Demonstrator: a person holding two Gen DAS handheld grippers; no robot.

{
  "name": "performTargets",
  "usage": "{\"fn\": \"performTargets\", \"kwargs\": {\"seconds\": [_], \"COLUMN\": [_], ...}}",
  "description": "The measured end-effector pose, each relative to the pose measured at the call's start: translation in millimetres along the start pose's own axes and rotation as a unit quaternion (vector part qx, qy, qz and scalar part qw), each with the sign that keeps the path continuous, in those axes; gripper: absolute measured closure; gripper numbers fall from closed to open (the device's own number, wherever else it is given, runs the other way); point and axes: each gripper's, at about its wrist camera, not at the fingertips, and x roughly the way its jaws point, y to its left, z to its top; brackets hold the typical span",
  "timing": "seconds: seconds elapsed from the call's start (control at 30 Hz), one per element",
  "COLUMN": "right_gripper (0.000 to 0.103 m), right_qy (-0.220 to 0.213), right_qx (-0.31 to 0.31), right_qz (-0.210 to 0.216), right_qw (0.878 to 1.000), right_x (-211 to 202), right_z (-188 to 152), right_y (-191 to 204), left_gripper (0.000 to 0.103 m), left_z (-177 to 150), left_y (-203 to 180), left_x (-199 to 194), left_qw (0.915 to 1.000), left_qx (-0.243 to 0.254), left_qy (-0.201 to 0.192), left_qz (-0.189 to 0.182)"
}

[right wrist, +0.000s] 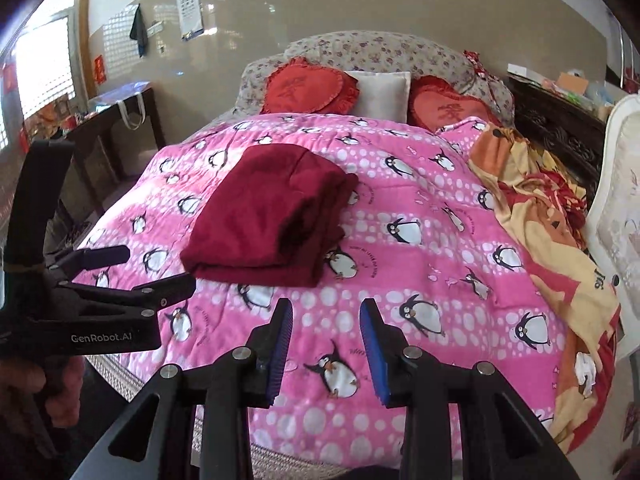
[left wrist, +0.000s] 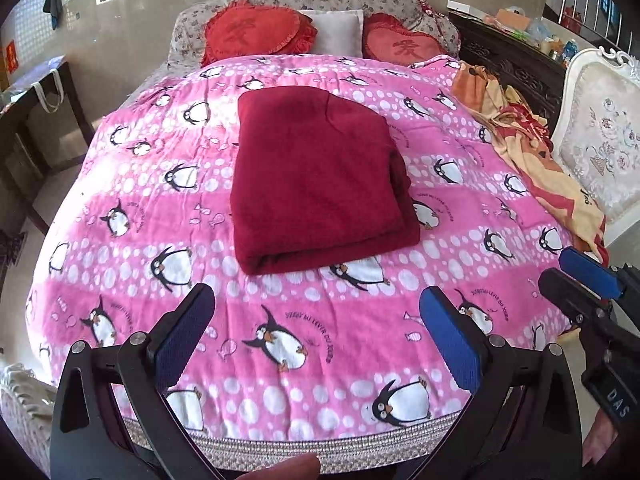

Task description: Fold small clothes

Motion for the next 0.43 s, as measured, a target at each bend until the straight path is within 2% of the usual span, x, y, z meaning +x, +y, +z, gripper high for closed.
{"fn": "performTargets", "kwargs": {"seconds": [0.43], "right_gripper": [0.070], "right_qy": [0.018], "right_qx": [-0.009], "right_qz": [-0.027], "right_qw": [0.999], "right_x": [4.4], "right_z": [-1.0], "right_y": [9.7], "left_gripper": [0.000], "left_z": [-6.0], "left_y": [2.8], "left_x": [-4.4], "left_qw": [0.9998], "left_qx": [-0.001], "left_qy": [-0.010], "left_qz": [-0.016]}}
